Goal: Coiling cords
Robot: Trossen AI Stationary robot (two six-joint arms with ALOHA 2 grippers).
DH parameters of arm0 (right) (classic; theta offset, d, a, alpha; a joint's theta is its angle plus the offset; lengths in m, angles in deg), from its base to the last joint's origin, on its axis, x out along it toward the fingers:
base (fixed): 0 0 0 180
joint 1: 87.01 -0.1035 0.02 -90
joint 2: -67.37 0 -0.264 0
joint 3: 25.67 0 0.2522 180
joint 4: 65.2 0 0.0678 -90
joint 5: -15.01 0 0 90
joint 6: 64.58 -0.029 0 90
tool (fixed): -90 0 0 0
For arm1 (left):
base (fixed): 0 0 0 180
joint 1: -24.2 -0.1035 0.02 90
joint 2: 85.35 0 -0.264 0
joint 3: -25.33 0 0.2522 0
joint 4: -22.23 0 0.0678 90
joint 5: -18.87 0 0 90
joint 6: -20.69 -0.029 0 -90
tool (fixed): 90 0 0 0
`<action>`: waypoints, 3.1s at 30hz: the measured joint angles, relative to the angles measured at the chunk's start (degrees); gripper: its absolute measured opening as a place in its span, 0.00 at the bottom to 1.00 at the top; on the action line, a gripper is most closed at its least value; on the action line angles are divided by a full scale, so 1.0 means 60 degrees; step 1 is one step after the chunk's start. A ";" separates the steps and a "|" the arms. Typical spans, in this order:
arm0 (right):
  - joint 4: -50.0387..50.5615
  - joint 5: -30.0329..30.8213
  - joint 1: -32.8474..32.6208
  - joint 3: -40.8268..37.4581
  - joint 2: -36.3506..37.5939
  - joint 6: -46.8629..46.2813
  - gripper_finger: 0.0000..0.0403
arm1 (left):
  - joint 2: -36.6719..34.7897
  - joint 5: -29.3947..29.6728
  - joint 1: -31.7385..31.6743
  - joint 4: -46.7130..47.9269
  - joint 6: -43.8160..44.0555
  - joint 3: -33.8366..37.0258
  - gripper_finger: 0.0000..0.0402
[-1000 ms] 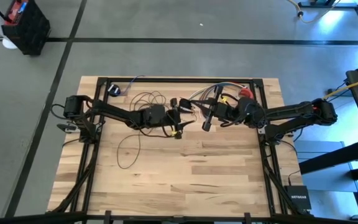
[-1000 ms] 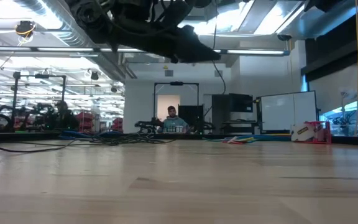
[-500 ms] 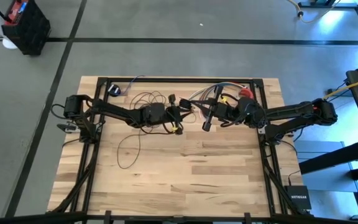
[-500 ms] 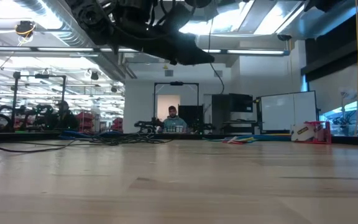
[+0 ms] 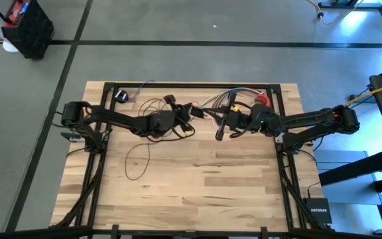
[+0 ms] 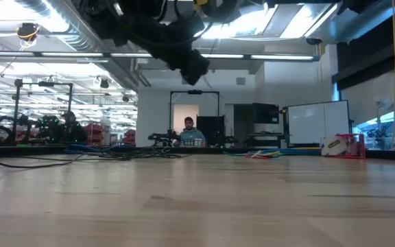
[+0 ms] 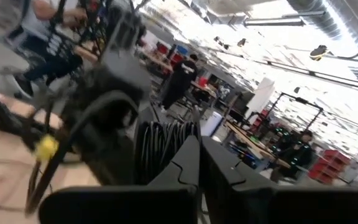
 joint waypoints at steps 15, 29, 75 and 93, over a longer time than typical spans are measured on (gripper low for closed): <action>0.0664 0.0594 0.0007 0.0004 -0.0105 0.1114 0.02 | -0.3000 0.0622 0.0042 0.3464 0.1113 0.0000 0.01; 0.0855 0.1162 0.0301 0.0018 -0.0406 0.1631 0.02 | -0.4164 -0.0643 0.0170 0.3444 0.2127 0.0001 0.02; 0.0604 0.2741 0.0696 0.1450 -0.2594 0.0225 0.01 | -0.2064 -0.2177 0.0578 0.0769 0.4530 0.0000 0.02; -0.0425 0.2149 0.0696 0.1532 -0.2597 -0.0959 0.01 | -0.1077 -0.2183 0.0549 -0.0168 0.4158 -0.0018 0.02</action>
